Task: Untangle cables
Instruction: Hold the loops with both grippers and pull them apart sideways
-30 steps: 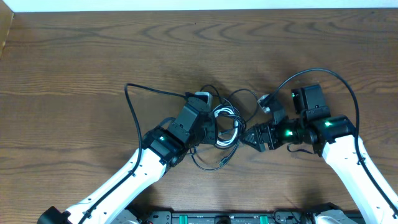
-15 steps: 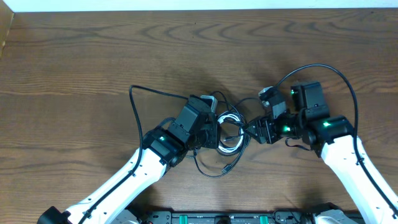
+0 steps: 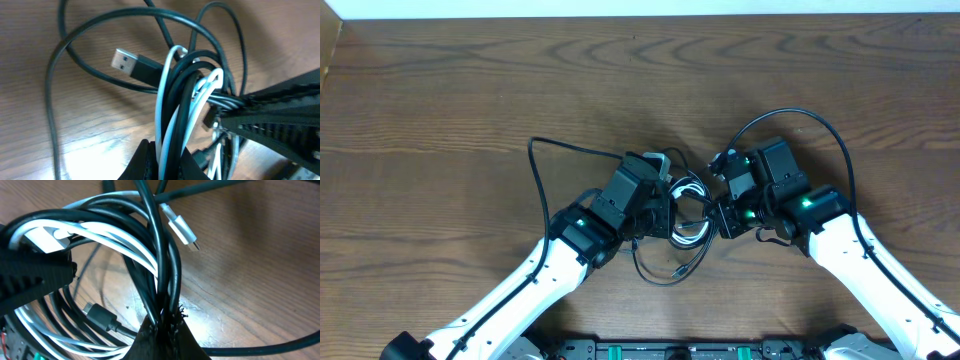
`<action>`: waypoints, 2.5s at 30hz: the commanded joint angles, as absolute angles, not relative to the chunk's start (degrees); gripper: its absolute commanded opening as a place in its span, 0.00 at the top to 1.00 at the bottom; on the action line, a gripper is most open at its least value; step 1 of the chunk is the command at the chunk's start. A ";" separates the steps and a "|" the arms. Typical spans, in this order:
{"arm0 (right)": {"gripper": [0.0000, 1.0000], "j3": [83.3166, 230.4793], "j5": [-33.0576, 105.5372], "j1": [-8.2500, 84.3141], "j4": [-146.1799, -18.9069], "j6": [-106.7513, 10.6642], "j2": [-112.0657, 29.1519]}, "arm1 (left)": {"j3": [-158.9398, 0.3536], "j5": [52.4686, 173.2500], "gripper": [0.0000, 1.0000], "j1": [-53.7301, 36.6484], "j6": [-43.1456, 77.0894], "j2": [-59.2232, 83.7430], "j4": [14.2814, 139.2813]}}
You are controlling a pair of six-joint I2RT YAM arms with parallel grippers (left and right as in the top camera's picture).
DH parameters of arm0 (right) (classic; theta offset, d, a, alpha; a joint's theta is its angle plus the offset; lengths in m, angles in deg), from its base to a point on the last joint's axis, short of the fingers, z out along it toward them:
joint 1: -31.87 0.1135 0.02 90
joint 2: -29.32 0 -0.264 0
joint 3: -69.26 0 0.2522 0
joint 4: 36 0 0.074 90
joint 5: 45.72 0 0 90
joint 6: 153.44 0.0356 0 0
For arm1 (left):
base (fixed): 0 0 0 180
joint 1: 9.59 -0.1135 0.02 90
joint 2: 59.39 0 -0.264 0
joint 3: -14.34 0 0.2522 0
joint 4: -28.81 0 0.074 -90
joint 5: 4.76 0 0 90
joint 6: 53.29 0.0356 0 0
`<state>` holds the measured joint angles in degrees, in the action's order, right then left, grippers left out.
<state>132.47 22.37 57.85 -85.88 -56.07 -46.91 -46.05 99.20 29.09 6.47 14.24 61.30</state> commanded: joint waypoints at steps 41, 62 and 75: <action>0.32 132.93 27.88 57.47 -88.41 -45.92 -37.14 | -46.57 120.90 0.92 16.85 5.57 14.35 53.84; 0.99 132.93 17.34 57.47 -86.93 -48.96 -43.96 | -46.57 98.06 0.92 16.82 -6.12 14.35 54.83; 0.99 132.93 21.91 57.45 -91.47 -49.29 -35.52 | -46.57 76.47 0.92 16.52 -31.58 14.35 65.16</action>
